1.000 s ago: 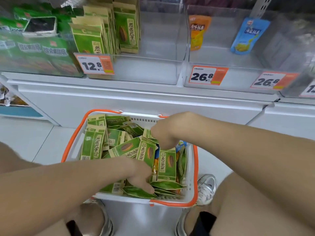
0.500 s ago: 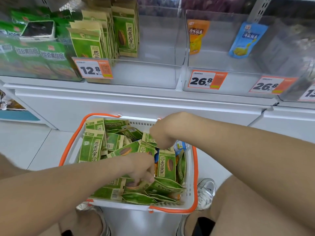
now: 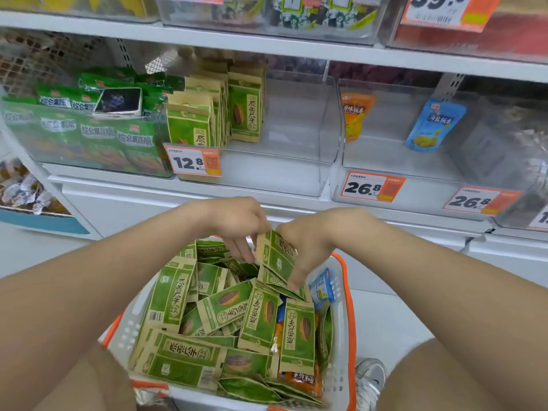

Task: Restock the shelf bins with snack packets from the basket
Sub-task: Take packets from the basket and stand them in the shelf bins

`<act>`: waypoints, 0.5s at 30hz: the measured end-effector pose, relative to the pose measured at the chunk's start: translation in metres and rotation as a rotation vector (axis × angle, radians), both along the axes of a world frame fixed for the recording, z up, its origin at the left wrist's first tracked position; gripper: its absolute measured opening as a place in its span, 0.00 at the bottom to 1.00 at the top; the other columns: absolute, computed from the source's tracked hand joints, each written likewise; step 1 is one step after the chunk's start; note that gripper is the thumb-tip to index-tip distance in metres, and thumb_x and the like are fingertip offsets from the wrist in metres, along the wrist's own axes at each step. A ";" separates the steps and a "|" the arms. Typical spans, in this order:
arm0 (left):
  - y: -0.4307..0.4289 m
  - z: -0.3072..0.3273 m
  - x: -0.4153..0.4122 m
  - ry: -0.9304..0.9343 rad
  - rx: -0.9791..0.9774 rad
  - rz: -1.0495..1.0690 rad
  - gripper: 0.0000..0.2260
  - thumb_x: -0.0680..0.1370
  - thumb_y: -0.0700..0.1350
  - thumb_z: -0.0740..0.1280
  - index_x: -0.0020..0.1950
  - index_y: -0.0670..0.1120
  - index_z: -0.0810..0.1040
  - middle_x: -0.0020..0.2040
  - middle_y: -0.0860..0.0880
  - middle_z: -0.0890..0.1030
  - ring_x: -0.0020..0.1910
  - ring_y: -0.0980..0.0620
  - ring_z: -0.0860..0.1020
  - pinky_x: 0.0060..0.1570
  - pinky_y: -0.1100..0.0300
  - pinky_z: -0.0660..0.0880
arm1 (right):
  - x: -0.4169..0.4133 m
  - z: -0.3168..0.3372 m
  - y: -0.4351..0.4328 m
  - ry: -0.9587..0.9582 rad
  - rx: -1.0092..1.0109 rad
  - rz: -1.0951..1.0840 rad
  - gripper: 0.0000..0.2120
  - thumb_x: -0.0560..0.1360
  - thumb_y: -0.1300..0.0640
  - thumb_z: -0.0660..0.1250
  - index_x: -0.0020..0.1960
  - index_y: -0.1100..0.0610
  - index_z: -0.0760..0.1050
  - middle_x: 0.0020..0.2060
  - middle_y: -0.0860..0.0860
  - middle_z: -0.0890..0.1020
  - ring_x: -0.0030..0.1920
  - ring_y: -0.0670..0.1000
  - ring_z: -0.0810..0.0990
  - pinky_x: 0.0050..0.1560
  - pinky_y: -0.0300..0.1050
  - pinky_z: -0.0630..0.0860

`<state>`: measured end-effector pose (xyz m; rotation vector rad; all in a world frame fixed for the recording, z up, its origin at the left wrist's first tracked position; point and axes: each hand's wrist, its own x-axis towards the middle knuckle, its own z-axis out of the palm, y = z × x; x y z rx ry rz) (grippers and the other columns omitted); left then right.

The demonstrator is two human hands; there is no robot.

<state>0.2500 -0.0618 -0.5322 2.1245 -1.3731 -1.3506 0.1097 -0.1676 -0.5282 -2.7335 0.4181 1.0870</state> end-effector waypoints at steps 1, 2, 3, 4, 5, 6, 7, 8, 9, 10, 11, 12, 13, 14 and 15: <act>-0.001 0.008 0.000 0.063 -0.005 0.123 0.14 0.86 0.43 0.58 0.54 0.37 0.80 0.47 0.42 0.88 0.44 0.41 0.88 0.47 0.49 0.85 | 0.002 0.004 -0.002 -0.082 0.054 -0.034 0.50 0.62 0.28 0.78 0.74 0.52 0.65 0.64 0.45 0.77 0.62 0.52 0.78 0.67 0.51 0.76; -0.003 0.015 0.001 0.124 -0.019 0.241 0.13 0.85 0.43 0.58 0.54 0.35 0.79 0.47 0.39 0.88 0.44 0.39 0.88 0.47 0.48 0.85 | 0.004 0.007 -0.002 -0.159 0.081 -0.060 0.51 0.62 0.27 0.77 0.74 0.53 0.65 0.64 0.45 0.77 0.61 0.52 0.78 0.67 0.49 0.75; -0.004 0.020 0.002 0.191 -0.040 0.355 0.12 0.84 0.43 0.59 0.52 0.36 0.76 0.45 0.37 0.87 0.44 0.38 0.88 0.46 0.47 0.85 | 0.006 0.008 -0.002 -0.246 0.098 -0.084 0.45 0.65 0.29 0.76 0.71 0.54 0.68 0.62 0.47 0.79 0.60 0.53 0.79 0.64 0.49 0.77; -0.005 0.025 0.004 0.254 -0.062 0.455 0.10 0.84 0.43 0.59 0.50 0.38 0.74 0.44 0.36 0.87 0.43 0.38 0.88 0.43 0.47 0.86 | 0.010 0.007 -0.003 -0.349 0.114 -0.114 0.35 0.70 0.33 0.76 0.65 0.55 0.71 0.57 0.50 0.81 0.56 0.55 0.80 0.59 0.50 0.78; -0.005 0.029 0.006 0.295 -0.089 0.532 0.09 0.84 0.44 0.59 0.47 0.40 0.72 0.42 0.36 0.87 0.41 0.39 0.88 0.40 0.48 0.86 | 0.013 0.007 -0.004 -0.448 0.134 -0.160 0.26 0.74 0.40 0.75 0.60 0.56 0.72 0.53 0.52 0.82 0.53 0.57 0.80 0.55 0.51 0.79; -0.006 0.032 0.009 0.292 -0.125 0.585 0.11 0.84 0.46 0.59 0.46 0.42 0.72 0.40 0.39 0.86 0.37 0.41 0.87 0.37 0.50 0.85 | 0.015 0.007 -0.005 -0.532 0.186 -0.224 0.21 0.76 0.46 0.74 0.58 0.56 0.70 0.51 0.53 0.81 0.52 0.57 0.80 0.52 0.53 0.79; -0.006 0.034 0.012 0.233 -0.179 0.616 0.13 0.85 0.49 0.58 0.45 0.43 0.72 0.36 0.42 0.84 0.33 0.43 0.85 0.35 0.52 0.84 | 0.017 0.007 -0.006 -0.596 0.262 -0.311 0.20 0.76 0.49 0.74 0.59 0.56 0.67 0.51 0.54 0.81 0.52 0.57 0.81 0.52 0.54 0.80; -0.006 0.035 0.013 0.139 -0.251 0.633 0.17 0.86 0.53 0.57 0.45 0.43 0.73 0.35 0.44 0.81 0.30 0.45 0.81 0.33 0.54 0.82 | 0.019 0.008 -0.006 -0.655 0.362 -0.400 0.21 0.76 0.52 0.75 0.60 0.56 0.67 0.52 0.55 0.81 0.52 0.56 0.83 0.51 0.56 0.82; -0.007 0.036 0.014 0.044 -0.337 0.647 0.21 0.87 0.57 0.56 0.47 0.42 0.74 0.36 0.44 0.78 0.31 0.45 0.79 0.33 0.54 0.80 | 0.021 0.008 -0.006 -0.722 0.477 -0.477 0.20 0.76 0.55 0.75 0.61 0.55 0.69 0.53 0.57 0.82 0.51 0.55 0.85 0.49 0.58 0.84; -0.009 0.034 0.014 -0.029 -0.430 0.659 0.25 0.87 0.60 0.54 0.48 0.41 0.76 0.39 0.44 0.78 0.36 0.44 0.79 0.36 0.53 0.81 | 0.022 0.010 -0.005 -0.796 0.588 -0.543 0.18 0.76 0.58 0.75 0.62 0.54 0.72 0.53 0.57 0.84 0.50 0.56 0.86 0.46 0.58 0.86; -0.011 0.033 0.015 -0.076 -0.518 0.666 0.27 0.86 0.62 0.52 0.50 0.41 0.78 0.43 0.45 0.80 0.42 0.43 0.81 0.43 0.49 0.82 | 0.024 0.013 -0.004 -0.857 0.684 -0.607 0.16 0.77 0.61 0.74 0.62 0.52 0.76 0.53 0.56 0.86 0.49 0.56 0.88 0.45 0.58 0.86; -0.011 0.032 0.016 -0.091 -0.581 0.671 0.28 0.86 0.63 0.52 0.50 0.42 0.80 0.46 0.45 0.83 0.48 0.42 0.82 0.50 0.46 0.82 | 0.025 0.015 -0.003 -0.909 0.756 -0.664 0.14 0.79 0.62 0.73 0.63 0.53 0.77 0.52 0.56 0.87 0.49 0.56 0.88 0.45 0.59 0.86; -0.010 0.030 0.015 -0.074 -0.629 0.675 0.29 0.85 0.64 0.53 0.50 0.43 0.82 0.47 0.44 0.85 0.51 0.42 0.83 0.56 0.43 0.80 | 0.027 0.018 -0.002 -0.953 0.804 -0.706 0.13 0.80 0.62 0.71 0.64 0.54 0.77 0.52 0.56 0.87 0.49 0.56 0.88 0.45 0.58 0.86; -0.009 0.030 0.014 -0.029 -0.661 0.692 0.29 0.85 0.64 0.54 0.50 0.42 0.83 0.47 0.43 0.86 0.51 0.41 0.84 0.57 0.41 0.80 | 0.027 0.021 -0.001 -0.985 0.833 -0.716 0.12 0.82 0.62 0.69 0.64 0.55 0.77 0.52 0.56 0.87 0.49 0.55 0.88 0.44 0.56 0.86; -0.008 0.029 0.014 0.045 -0.679 0.734 0.28 0.85 0.62 0.57 0.51 0.40 0.84 0.48 0.41 0.86 0.51 0.39 0.84 0.57 0.39 0.80 | 0.027 0.023 -0.001 -1.005 0.854 -0.715 0.11 0.84 0.61 0.66 0.65 0.55 0.76 0.52 0.56 0.87 0.49 0.54 0.88 0.43 0.53 0.86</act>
